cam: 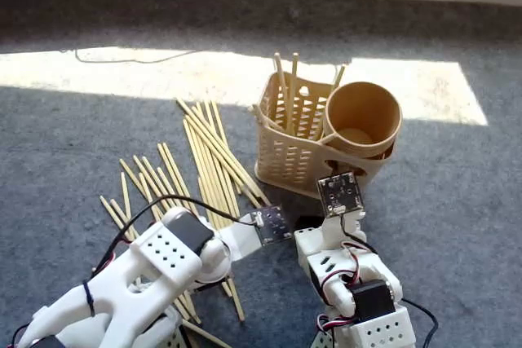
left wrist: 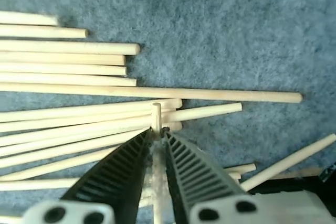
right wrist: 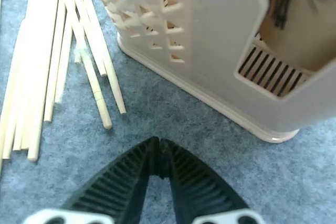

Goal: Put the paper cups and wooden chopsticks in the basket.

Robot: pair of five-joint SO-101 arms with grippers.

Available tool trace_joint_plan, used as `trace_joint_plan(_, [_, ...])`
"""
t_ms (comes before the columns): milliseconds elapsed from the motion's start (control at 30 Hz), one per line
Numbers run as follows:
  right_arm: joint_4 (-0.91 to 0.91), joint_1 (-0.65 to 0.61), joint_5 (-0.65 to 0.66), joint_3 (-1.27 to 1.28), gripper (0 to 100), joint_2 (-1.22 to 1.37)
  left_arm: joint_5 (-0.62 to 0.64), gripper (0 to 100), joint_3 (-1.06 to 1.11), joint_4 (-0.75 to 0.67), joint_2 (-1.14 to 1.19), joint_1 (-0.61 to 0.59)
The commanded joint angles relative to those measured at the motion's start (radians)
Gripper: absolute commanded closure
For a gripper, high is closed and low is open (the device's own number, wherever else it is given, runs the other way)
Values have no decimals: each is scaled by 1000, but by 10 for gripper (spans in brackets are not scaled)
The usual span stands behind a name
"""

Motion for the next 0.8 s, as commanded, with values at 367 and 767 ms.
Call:
trace_joint_plan(367, [-25, 13, 0, 134, 980, -8, -8, 993, -268, 189, -22, -16])
trace_joint_plan(767, [-25, 13, 0, 134, 980, -8, -8, 993, -598, 279, -22, -67])
